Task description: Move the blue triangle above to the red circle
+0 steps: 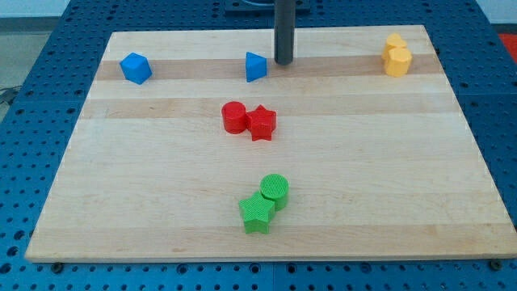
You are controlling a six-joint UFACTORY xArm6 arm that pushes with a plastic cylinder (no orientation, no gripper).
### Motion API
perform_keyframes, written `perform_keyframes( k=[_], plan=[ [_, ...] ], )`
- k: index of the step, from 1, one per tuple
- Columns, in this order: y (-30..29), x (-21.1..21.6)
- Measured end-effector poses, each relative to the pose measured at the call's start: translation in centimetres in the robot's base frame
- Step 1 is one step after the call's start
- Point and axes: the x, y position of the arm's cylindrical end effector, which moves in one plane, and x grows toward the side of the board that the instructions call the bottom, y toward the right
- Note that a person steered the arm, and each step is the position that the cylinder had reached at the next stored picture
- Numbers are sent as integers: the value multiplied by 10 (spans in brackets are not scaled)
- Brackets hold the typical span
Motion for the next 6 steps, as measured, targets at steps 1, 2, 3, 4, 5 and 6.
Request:
perform_keyframes(
  k=[1,2,3,4,5,6],
  plan=[
    [-21,1],
    [-56,1],
    [-89,-3],
    [-124,-3],
    [-135,-3],
    [-79,6]
  ],
)
